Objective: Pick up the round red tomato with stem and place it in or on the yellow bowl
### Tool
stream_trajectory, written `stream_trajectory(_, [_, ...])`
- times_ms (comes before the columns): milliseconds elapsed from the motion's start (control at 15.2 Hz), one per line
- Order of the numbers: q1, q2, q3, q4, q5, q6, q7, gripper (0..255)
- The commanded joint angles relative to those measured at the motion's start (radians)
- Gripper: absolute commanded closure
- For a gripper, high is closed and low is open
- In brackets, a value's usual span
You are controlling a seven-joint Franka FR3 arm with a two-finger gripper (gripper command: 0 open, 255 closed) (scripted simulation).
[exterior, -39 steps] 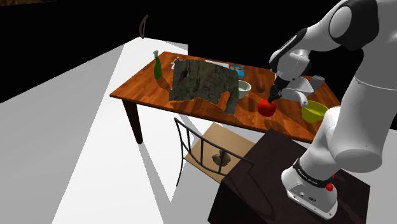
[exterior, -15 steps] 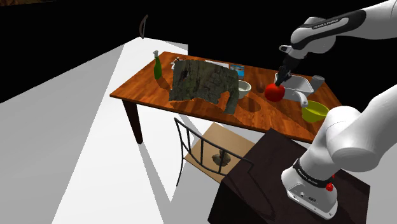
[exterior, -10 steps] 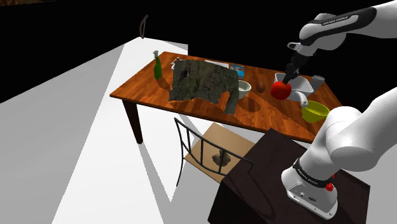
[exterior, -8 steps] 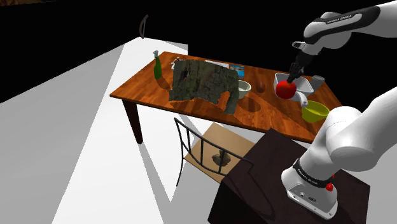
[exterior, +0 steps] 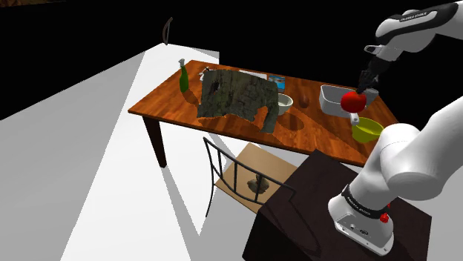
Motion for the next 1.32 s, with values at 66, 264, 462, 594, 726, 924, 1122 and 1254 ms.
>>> stream_trajectory(66, [0.099,0.027,-0.161,0.079,0.021,-0.037,-0.083,255])
stream_trajectory(264, [0.234,-0.009,-0.332,0.171,-0.016,-0.084,-0.119,255])
stream_trajectory(462, [0.331,-0.086,-0.442,0.276,-0.085,-0.143,-0.131,255])
stream_trajectory(594, [0.386,-0.137,-0.502,0.354,-0.127,-0.185,-0.143,255])
stream_trajectory(726, [0.438,-0.188,-0.554,0.44,-0.166,-0.231,-0.158,255])
stream_trajectory(924, [0.471,-0.23,-0.591,0.481,-0.198,-0.24,-0.169,255])
stream_trajectory(1122, [0.469,-0.238,-0.598,0.449,-0.207,-0.205,-0.165,255])
stream_trajectory(1254, [0.469,-0.245,-0.604,0.429,-0.215,-0.181,-0.162,255])
